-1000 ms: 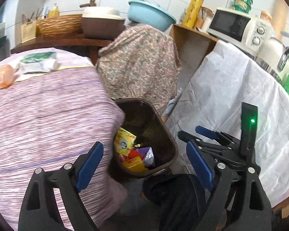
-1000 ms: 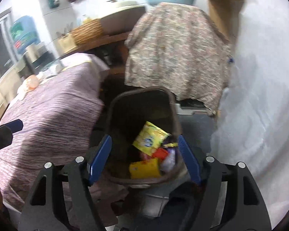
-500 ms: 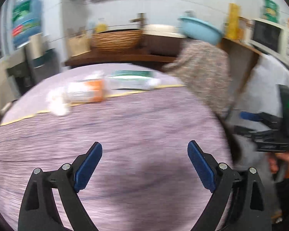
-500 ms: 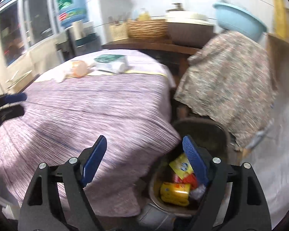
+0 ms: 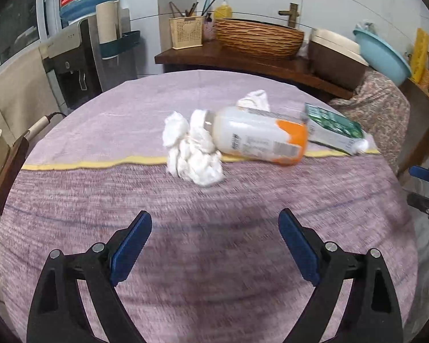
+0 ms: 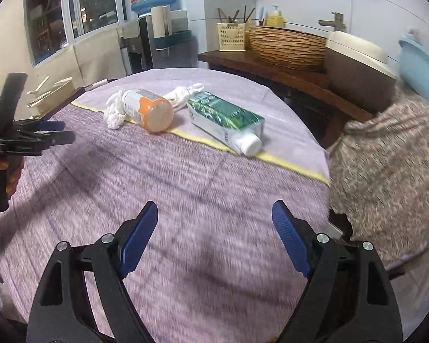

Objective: Collect trash
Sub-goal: 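Grasp the white crumpled tissue with the left gripper, then grasp the green drink carton with the right gripper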

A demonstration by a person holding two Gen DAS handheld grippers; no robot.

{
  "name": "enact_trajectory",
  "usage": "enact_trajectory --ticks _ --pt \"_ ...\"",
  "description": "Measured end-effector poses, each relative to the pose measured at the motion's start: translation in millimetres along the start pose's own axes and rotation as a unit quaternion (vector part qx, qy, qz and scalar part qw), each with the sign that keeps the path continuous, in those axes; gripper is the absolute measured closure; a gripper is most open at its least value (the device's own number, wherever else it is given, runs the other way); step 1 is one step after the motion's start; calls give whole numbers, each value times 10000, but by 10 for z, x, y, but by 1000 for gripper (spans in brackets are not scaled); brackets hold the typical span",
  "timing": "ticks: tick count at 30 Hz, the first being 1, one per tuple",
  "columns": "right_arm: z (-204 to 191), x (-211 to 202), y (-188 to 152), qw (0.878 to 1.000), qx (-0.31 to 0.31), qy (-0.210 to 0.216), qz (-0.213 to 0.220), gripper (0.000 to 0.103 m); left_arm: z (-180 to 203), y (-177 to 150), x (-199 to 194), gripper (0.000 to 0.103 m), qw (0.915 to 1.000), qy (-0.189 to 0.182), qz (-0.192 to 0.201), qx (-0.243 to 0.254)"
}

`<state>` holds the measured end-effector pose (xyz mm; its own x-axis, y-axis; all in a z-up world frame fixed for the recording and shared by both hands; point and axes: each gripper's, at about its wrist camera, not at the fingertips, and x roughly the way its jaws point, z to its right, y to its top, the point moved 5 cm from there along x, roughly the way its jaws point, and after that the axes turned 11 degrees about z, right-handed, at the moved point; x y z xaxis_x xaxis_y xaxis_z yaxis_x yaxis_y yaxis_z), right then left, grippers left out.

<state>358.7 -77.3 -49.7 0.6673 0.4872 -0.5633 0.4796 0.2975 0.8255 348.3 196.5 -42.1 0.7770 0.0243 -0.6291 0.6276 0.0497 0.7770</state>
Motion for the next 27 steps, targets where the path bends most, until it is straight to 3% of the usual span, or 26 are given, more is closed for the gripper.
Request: enact_trajectory --ticks 8,13,14,16,18,27 --pt "-15 453 302 9987 -484 91 -110 21 -112 186 693 16 9988 221 -270 334" --pt "63 770 495 9970 -721 140 -229 19 -202 141 862 41 9983 173 -494 257" --pt "58 847 531 9962 -807 167 -279 19 -214 149 859 43 9987 126 -446 194" --pt "31 983 584 9941 -998 200 -364 19 -246 172 842 59 9988 154 -429 193" --pt "-20 1105 625 9915 -1199 255 -441 19 -269 193 821 65 9990 83 -438 88" --pt "-44 1592 770 9830 -1636 296 -783 19 -324 173 537 68 9995 -82 -295 -67"
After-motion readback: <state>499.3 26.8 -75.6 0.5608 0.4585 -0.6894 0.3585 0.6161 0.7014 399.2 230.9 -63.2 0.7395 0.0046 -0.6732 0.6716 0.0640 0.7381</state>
